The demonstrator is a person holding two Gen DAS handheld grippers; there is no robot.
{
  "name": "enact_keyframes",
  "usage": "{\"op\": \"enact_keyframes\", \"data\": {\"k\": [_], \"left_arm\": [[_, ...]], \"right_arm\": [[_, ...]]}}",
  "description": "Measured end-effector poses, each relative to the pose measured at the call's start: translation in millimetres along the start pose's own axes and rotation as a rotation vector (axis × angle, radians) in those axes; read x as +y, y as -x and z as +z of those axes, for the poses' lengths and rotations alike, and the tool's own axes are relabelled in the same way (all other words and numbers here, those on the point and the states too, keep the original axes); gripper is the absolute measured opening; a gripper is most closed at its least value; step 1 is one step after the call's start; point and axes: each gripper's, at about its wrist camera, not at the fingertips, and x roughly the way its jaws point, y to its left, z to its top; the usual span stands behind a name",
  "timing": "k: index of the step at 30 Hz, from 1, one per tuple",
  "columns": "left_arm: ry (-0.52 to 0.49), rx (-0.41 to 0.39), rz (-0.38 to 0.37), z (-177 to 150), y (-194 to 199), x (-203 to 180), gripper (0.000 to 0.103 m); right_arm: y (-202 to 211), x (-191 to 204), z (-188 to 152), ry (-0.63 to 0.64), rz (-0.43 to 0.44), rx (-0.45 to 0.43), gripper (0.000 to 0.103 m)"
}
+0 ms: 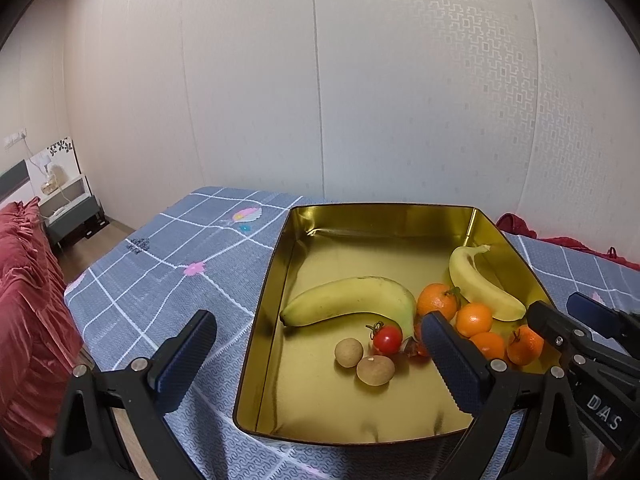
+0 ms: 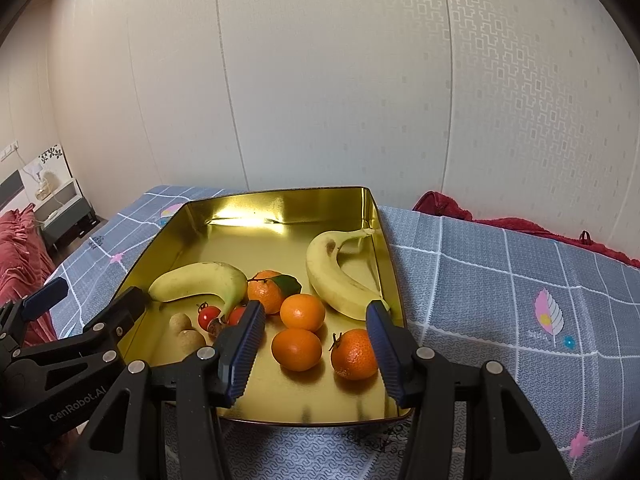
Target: Organize fruits
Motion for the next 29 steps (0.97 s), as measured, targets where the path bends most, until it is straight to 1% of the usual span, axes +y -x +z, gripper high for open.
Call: {"op": "enact_keyframes", "data": {"k": [8,13,22,24,29], "left_arm": [[0.047,0.025,-0.010,0,-3,5,0.103],[0.074,0.029,0.002,0,-4,9,0.103],[0.059,0.009,0.010,0,-2,8,0.103],[0.049,0.001,0.021,0,-1,7,0.103],[0.045,0.012,0.023,0,-2,7,0.103]], "right_arm": [[-2,-1,-1,-0.006,0.000,0.007,0.054],[-1,-1,0,-0.011,-0.001,0.002,0.054],[1,-4,0,-0.016,-0.013,-0.007,0.054],[3,-9,1,-0.027,-0.020,-0.011,0.054],[6,-25,3,-0.066,-0.046,-0.019,0.054]]}}
